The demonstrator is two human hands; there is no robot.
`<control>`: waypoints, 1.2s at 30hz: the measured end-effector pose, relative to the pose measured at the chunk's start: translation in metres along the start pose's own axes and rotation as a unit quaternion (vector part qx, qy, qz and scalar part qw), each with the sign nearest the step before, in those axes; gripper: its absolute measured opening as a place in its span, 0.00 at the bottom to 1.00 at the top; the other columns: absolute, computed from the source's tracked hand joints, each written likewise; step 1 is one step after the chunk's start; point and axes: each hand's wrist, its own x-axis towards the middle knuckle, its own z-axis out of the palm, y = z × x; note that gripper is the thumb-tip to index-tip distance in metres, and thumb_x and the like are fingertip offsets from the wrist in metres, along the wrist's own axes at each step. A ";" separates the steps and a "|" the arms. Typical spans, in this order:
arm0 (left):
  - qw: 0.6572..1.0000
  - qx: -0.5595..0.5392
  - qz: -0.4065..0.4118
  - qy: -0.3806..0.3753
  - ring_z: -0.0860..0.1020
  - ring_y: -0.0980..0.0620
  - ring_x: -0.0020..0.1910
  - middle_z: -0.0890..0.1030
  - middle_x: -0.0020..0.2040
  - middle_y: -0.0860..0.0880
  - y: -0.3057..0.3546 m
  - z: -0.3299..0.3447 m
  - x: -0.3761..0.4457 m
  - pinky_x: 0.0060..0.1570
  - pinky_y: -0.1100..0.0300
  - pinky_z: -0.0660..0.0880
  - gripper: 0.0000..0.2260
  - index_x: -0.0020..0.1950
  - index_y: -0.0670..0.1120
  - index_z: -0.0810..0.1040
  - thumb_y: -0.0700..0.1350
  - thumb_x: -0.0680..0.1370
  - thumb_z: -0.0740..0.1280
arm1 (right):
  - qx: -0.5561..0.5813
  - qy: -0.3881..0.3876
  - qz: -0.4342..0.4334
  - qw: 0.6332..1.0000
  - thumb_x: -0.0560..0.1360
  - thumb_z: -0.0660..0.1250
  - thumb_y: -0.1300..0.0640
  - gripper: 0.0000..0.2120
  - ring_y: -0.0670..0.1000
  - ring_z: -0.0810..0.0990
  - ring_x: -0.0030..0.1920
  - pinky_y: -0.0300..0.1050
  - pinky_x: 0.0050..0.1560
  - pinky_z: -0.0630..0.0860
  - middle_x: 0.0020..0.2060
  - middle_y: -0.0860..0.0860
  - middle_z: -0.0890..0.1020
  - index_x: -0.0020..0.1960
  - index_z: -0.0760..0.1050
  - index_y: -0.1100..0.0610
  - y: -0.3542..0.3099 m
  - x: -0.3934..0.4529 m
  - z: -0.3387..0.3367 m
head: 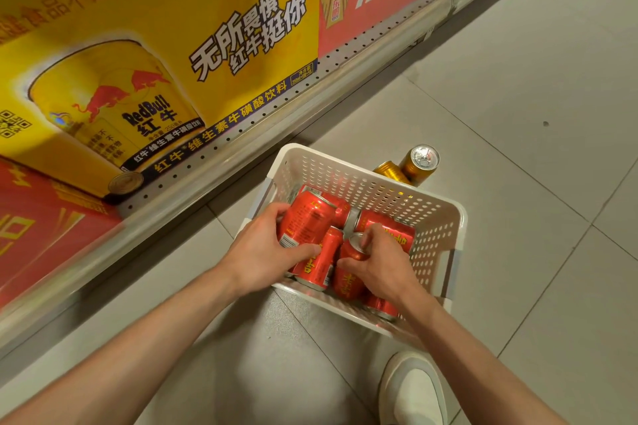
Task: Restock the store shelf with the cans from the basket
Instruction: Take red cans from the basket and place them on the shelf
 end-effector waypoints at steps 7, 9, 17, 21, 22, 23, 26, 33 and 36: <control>1.000 0.010 -0.002 0.008 0.79 0.64 0.50 0.79 0.54 0.60 0.000 -0.001 0.001 0.54 0.60 0.79 0.34 0.70 0.54 0.69 0.57 0.68 0.79 | -0.020 -0.088 -0.048 0.995 0.63 0.83 0.45 0.44 0.48 0.73 0.65 0.47 0.69 0.72 0.64 0.46 0.70 0.73 0.66 0.50 0.013 -0.010 -0.003; 1.000 0.007 -0.001 0.011 0.79 0.64 0.50 0.79 0.54 0.60 0.001 0.000 0.001 0.53 0.62 0.78 0.34 0.69 0.54 0.69 0.57 0.68 0.79 | -0.012 -0.115 -0.051 0.992 0.64 0.83 0.49 0.46 0.49 0.72 0.67 0.48 0.70 0.72 0.68 0.48 0.70 0.75 0.63 0.49 0.014 -0.009 -0.001; 0.999 -0.017 0.007 0.036 0.79 0.65 0.51 0.79 0.54 0.60 0.010 -0.004 -0.001 0.49 0.69 0.74 0.33 0.69 0.54 0.70 0.56 0.68 0.80 | 0.137 -0.042 -0.011 0.990 0.64 0.83 0.57 0.36 0.44 0.81 0.53 0.33 0.47 0.77 0.54 0.42 0.79 0.65 0.67 0.46 0.014 -0.005 0.002; 0.997 -0.034 0.007 0.069 0.78 0.67 0.51 0.79 0.55 0.60 0.021 -0.012 -0.004 0.49 0.70 0.72 0.32 0.66 0.55 0.71 0.56 0.67 0.80 | 0.240 -0.004 -0.035 0.970 0.67 0.82 0.56 0.35 0.38 0.83 0.51 0.30 0.43 0.79 0.56 0.40 0.80 0.68 0.69 0.44 -0.004 -0.014 -0.018; 0.995 -0.049 0.006 0.084 0.78 0.66 0.52 0.80 0.56 0.59 0.025 -0.014 -0.006 0.53 0.67 0.74 0.32 0.66 0.55 0.71 0.56 0.66 0.81 | 0.257 0.003 -0.042 0.966 0.67 0.82 0.56 0.35 0.35 0.83 0.50 0.29 0.42 0.79 0.56 0.40 0.81 0.68 0.69 0.43 -0.010 -0.018 -0.027; 0.993 -0.064 0.005 0.100 0.78 0.66 0.53 0.80 0.56 0.59 0.030 -0.016 -0.010 0.57 0.63 0.75 0.32 0.65 0.54 0.72 0.56 0.66 0.81 | 0.266 0.008 -0.048 0.963 0.68 0.82 0.56 0.35 0.33 0.82 0.49 0.28 0.41 0.78 0.56 0.39 0.80 0.69 0.69 0.43 -0.017 -0.024 -0.038; 0.986 -0.106 -0.006 0.130 0.76 0.70 0.53 0.78 0.56 0.61 0.056 -0.026 -0.032 0.59 0.60 0.75 0.31 0.65 0.54 0.72 0.54 0.66 0.81 | 0.269 0.018 -0.063 0.961 0.69 0.81 0.55 0.34 0.31 0.82 0.48 0.31 0.43 0.80 0.54 0.39 0.81 0.69 0.68 0.44 -0.044 -0.044 -0.076; 0.975 -0.156 -0.003 0.156 0.76 0.70 0.54 0.80 0.55 0.60 0.164 -0.079 -0.121 0.54 0.64 0.74 0.29 0.62 0.56 0.73 0.52 0.66 0.82 | 0.237 0.026 -0.080 0.968 0.66 0.82 0.51 0.30 0.38 0.83 0.49 0.43 0.53 0.80 0.50 0.44 0.84 0.64 0.76 0.45 -0.127 -0.120 -0.188; 0.970 -0.168 0.004 0.175 0.77 0.65 0.56 0.81 0.55 0.59 0.228 -0.115 -0.172 0.53 0.66 0.72 0.28 0.62 0.57 0.73 0.53 0.66 0.82 | 0.224 0.017 -0.098 0.970 0.68 0.80 0.53 0.29 0.32 0.80 0.48 0.32 0.46 0.76 0.51 0.42 0.83 0.66 0.74 0.45 -0.176 -0.169 -0.251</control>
